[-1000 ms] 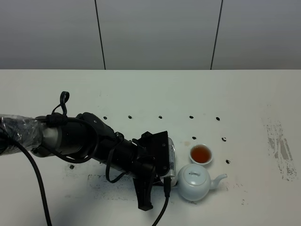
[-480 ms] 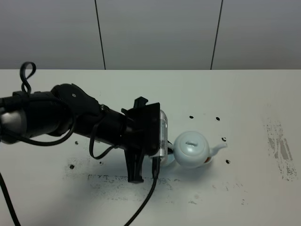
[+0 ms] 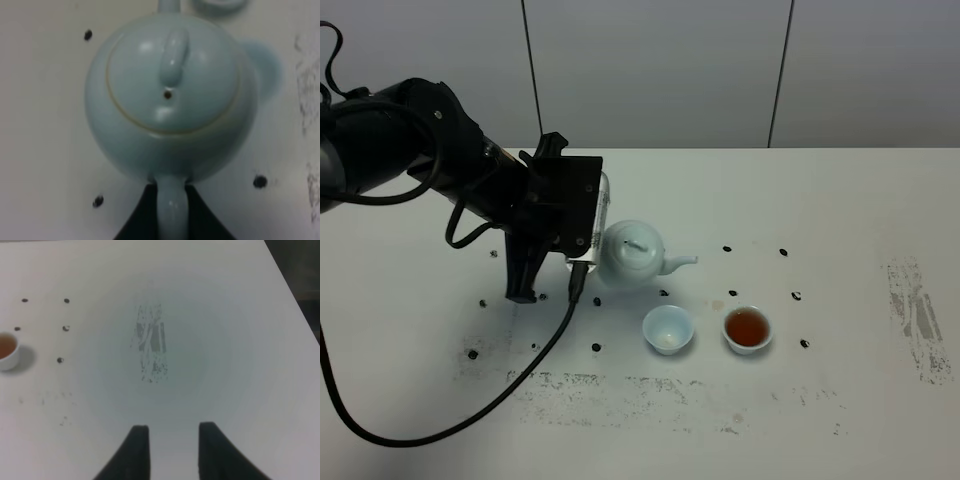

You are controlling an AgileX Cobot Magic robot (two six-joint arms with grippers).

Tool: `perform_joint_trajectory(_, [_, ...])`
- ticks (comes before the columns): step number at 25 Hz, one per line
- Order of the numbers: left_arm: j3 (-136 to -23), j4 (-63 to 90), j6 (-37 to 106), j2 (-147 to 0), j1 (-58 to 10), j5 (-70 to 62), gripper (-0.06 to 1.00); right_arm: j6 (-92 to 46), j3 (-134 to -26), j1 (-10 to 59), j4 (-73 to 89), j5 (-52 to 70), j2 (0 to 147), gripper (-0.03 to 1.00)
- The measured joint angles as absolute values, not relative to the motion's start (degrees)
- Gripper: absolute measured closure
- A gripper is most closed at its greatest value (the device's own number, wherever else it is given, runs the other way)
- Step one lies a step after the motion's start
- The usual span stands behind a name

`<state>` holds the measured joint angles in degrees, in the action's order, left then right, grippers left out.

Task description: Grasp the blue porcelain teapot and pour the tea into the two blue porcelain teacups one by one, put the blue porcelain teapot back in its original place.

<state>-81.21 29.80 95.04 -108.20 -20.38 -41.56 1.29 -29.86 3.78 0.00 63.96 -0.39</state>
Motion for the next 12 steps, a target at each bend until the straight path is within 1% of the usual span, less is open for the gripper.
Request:
perform_joint_trajectory(4, [-83.4,26.6,99.7,-110.5,-18.8,-44.5,0.87,1.3,-29.9,3.8,0.0,64.0,-0.4,0.74])
perform_joint_trajectory(12, [-83.8,23.2,104.0,-112.1,-18.5,-42.7,0.87,1.3,-29.9,3.8,0.0,64.0,-0.4,0.74])
